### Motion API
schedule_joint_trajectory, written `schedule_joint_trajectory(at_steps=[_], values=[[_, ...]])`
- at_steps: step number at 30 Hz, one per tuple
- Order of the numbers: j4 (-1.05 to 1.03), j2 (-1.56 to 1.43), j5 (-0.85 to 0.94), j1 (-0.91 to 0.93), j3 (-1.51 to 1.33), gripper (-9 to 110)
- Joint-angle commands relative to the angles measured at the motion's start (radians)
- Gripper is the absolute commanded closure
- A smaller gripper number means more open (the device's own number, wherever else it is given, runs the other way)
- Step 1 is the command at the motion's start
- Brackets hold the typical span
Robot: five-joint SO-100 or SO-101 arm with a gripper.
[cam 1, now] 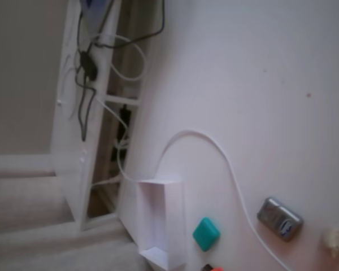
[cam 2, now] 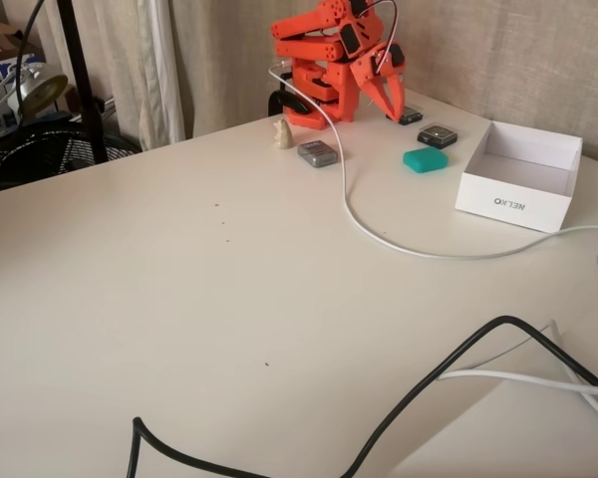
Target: Grasp the green cube and put it in the bin.
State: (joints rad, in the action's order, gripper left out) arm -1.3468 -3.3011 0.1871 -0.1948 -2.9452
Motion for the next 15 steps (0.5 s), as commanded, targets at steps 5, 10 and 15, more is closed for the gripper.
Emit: schedule_joint_trajectory(at_steps=[5,10,15], values=[[0.012,-0.008,0.003,0.003,0.005,110],[0.012,-0.008,0.018,-0.021,0.005,109],[0.012,-0.011,0.051,-0.061,0.003,109]])
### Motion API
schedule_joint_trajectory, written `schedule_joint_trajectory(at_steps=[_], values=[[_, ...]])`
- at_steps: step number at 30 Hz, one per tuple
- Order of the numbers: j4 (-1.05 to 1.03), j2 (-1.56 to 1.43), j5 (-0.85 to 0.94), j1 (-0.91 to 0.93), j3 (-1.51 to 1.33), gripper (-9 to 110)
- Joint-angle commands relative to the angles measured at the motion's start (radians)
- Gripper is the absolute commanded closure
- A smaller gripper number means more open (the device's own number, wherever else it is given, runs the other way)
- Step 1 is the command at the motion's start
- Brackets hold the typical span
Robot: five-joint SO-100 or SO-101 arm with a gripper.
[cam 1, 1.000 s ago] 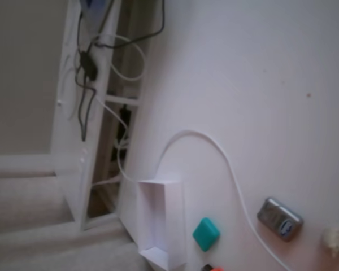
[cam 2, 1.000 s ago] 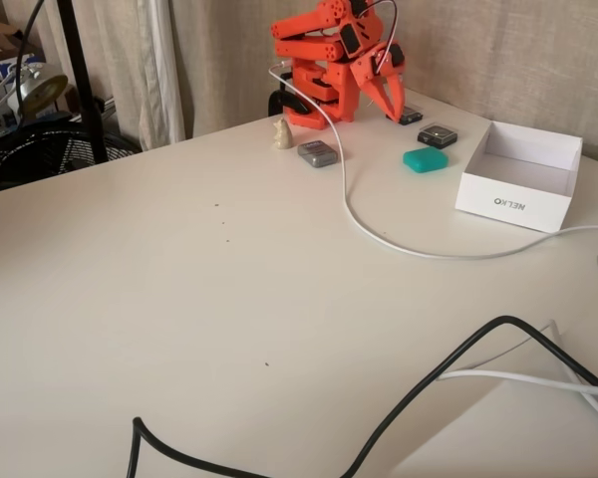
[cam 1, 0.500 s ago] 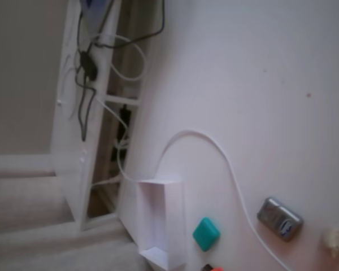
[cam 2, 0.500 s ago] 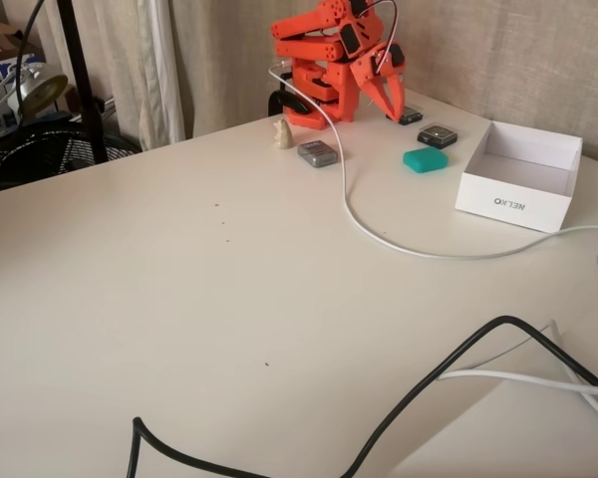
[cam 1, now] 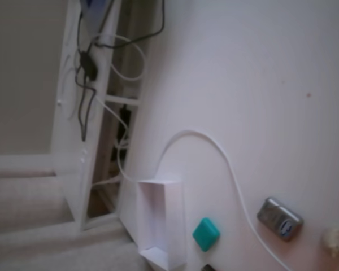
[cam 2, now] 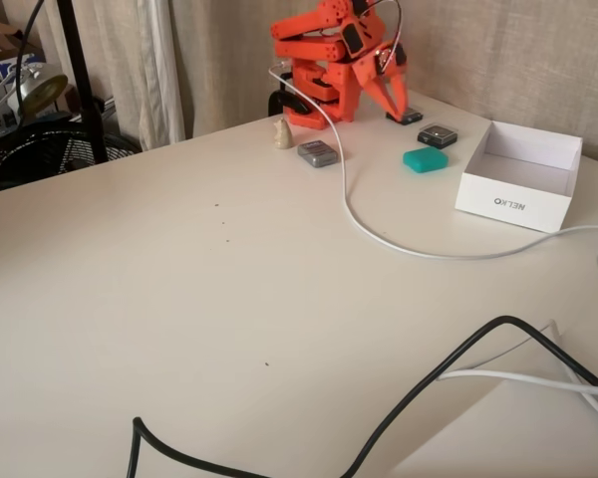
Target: Grasp the green cube and put it in the bin.
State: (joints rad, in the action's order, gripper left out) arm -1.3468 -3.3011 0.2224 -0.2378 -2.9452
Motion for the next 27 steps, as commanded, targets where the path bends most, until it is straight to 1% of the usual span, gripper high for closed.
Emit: schedule_joint_trajectory(at_steps=[1,9,10,23,27], values=[[0.012,-0.011,0.031,-0.034,0.003,107],[0.014,-0.011,0.031,-0.026,0.002,107],[0.014,-0.011,0.031,-0.025,0.002,110],[0.015,-0.011,0.018,-0.003,0.002,110],[0.081,-0.009,0.018,0.028,0.009,110]])
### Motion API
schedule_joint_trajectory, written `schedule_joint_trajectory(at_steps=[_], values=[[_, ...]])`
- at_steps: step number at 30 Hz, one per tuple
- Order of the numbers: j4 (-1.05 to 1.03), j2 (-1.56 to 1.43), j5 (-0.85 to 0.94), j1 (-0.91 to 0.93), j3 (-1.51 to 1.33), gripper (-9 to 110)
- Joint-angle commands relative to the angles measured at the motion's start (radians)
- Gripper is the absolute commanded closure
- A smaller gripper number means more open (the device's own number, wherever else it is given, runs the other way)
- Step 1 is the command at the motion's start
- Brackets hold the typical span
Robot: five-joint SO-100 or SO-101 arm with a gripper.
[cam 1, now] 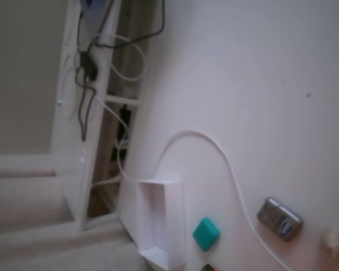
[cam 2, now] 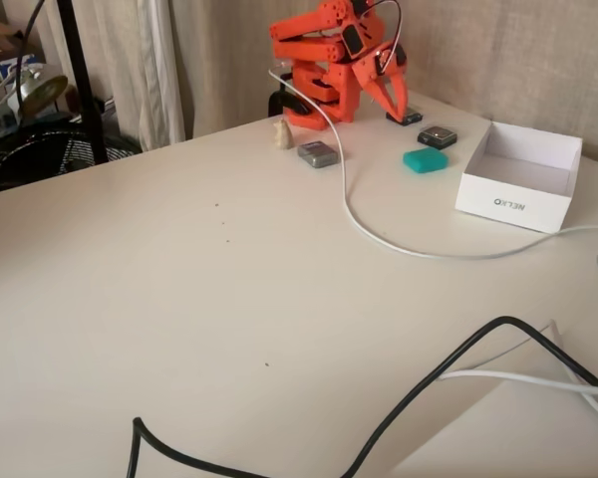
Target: Grasp the green cube and put it in the bin.
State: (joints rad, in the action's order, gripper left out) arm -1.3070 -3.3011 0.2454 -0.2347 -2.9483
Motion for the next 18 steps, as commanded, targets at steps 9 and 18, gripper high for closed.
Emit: schedule_joint_trajectory(at_steps=[9,18], values=[[0.354,0.284,-0.018,0.032,0.333,110],[0.012,0.637,-0.198,0.014,0.801,110]])
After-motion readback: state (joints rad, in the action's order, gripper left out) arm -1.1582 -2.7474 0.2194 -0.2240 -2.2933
